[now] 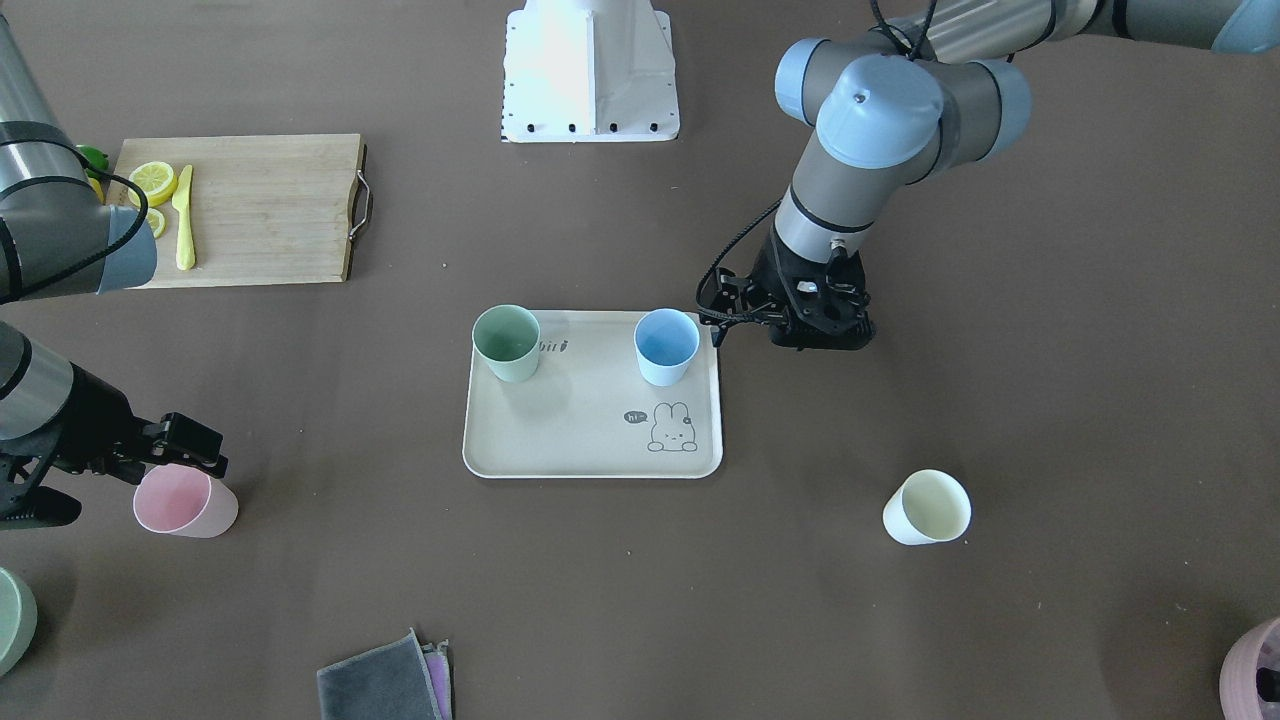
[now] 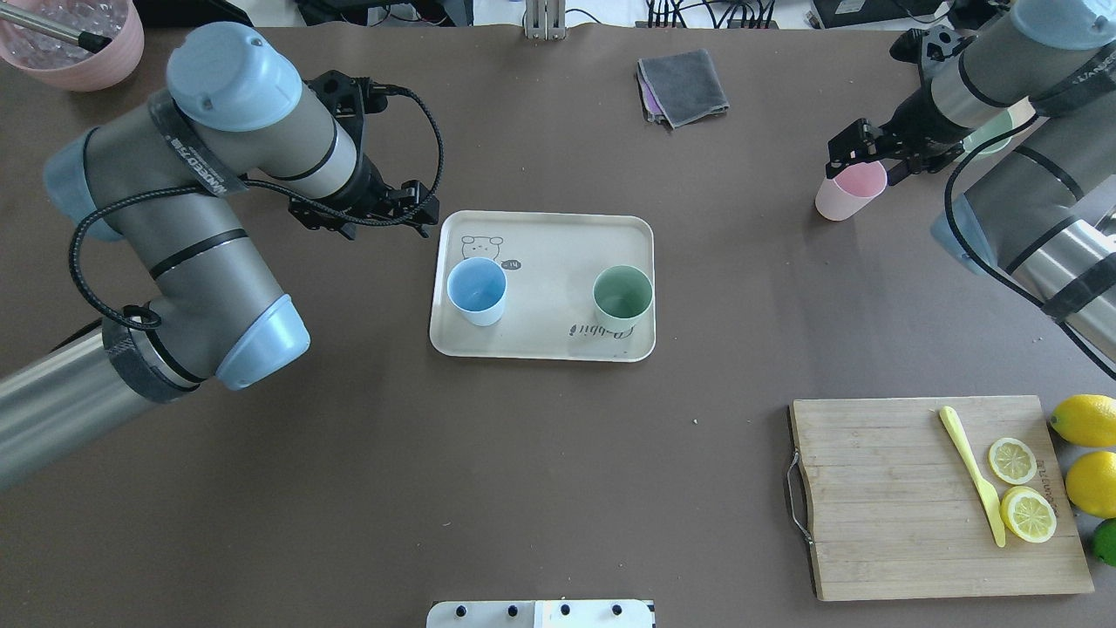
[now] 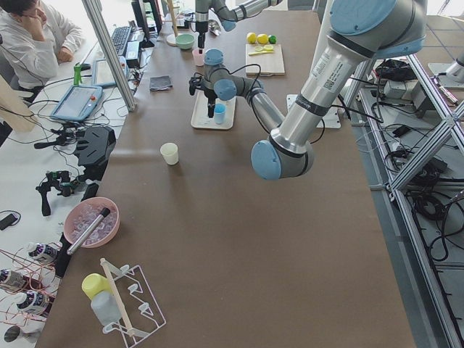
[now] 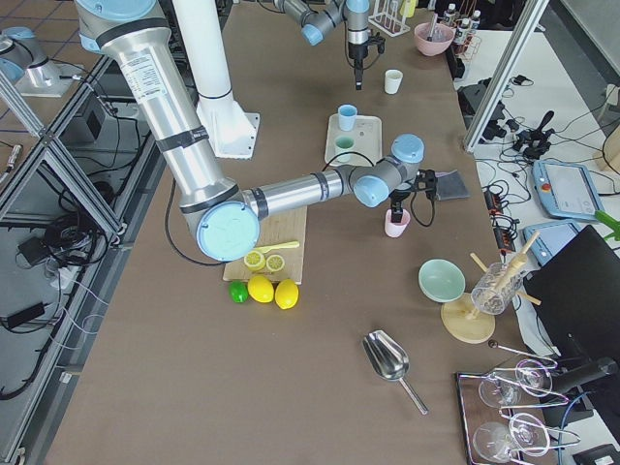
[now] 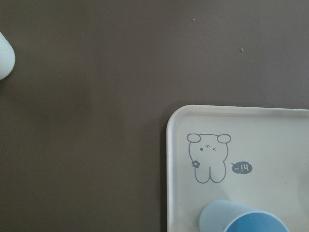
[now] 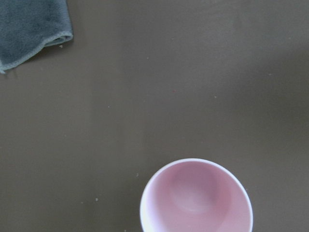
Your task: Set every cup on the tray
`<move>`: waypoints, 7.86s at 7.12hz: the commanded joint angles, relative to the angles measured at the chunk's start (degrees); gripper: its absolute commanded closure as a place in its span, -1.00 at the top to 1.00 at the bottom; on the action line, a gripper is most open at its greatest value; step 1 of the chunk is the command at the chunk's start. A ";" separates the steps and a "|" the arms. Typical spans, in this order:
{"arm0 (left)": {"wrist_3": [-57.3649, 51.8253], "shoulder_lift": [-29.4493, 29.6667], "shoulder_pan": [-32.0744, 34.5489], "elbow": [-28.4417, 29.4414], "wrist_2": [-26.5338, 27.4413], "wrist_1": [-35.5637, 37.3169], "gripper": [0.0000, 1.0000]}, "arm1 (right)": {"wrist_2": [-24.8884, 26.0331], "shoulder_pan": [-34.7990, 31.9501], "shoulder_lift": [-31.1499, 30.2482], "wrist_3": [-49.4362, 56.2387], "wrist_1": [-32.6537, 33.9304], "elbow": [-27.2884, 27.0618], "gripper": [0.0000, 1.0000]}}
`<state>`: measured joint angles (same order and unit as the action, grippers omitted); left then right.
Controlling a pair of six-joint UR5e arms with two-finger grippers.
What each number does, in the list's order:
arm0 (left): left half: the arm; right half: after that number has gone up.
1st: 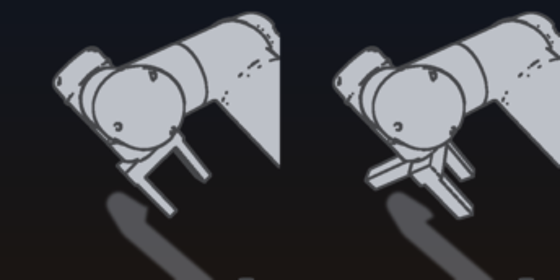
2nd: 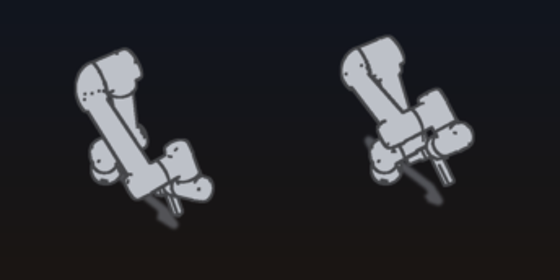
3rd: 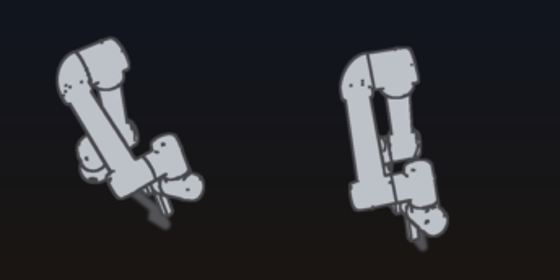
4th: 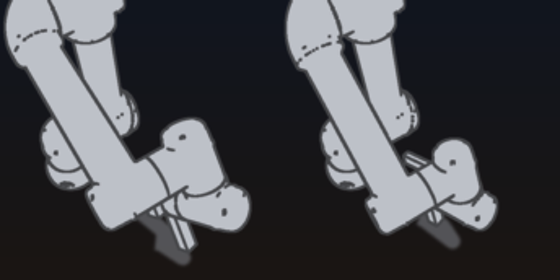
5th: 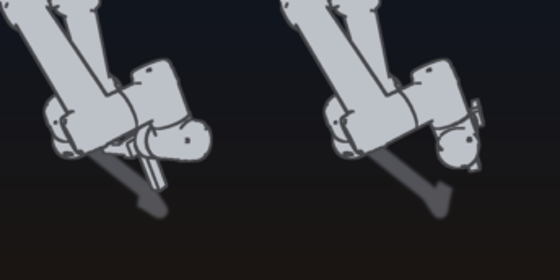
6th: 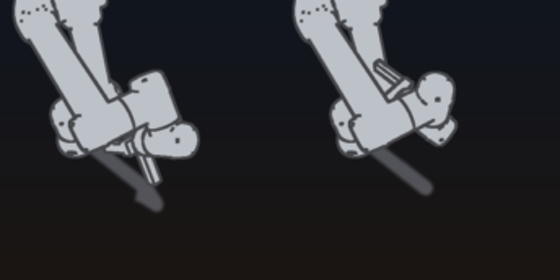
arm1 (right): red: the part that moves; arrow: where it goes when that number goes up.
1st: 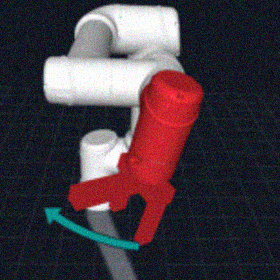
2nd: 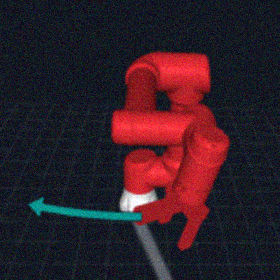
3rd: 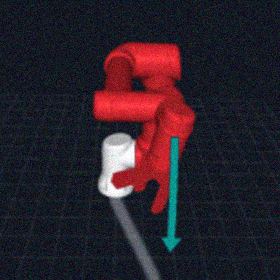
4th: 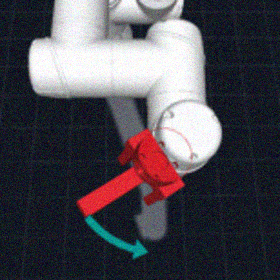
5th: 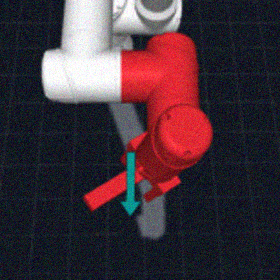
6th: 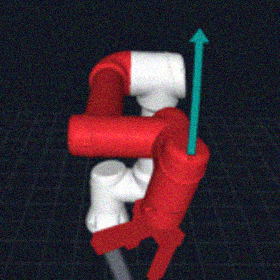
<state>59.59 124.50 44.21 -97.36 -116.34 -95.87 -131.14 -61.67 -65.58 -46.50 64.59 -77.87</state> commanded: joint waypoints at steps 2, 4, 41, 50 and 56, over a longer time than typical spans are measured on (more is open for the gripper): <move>-2.73 -1.44 1.58 -0.38 0.06 0.95 0.95 | 0.09 -0.91 0.01 1.15 0.10 2.45 1.00; -12.33 -5.73 6.91 -0.55 -0.46 0.95 0.95 | 0.36 -0.13 0.10 0.89 0.01 4.83 0.64; -51.24 -32.43 36.19 -6.52 -20.74 4.14 0.97 | -8.78 -20.41 -12.64 27.50 3.09 -3.07 1.00; -51.16 -38.72 37.18 -6.53 -20.59 -2.22 0.97 | -8.08 -22.53 -17.56 33.41 3.00 -3.86 1.00; -51.16 -39.15 37.27 -6.62 -20.85 -2.22 0.97 | -3.42 -22.53 -22.75 32.61 3.09 -9.06 1.00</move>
<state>8.44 85.56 81.43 -104.18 -137.10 -98.12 -135.09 -84.26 -87.80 -13.94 67.65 -87.23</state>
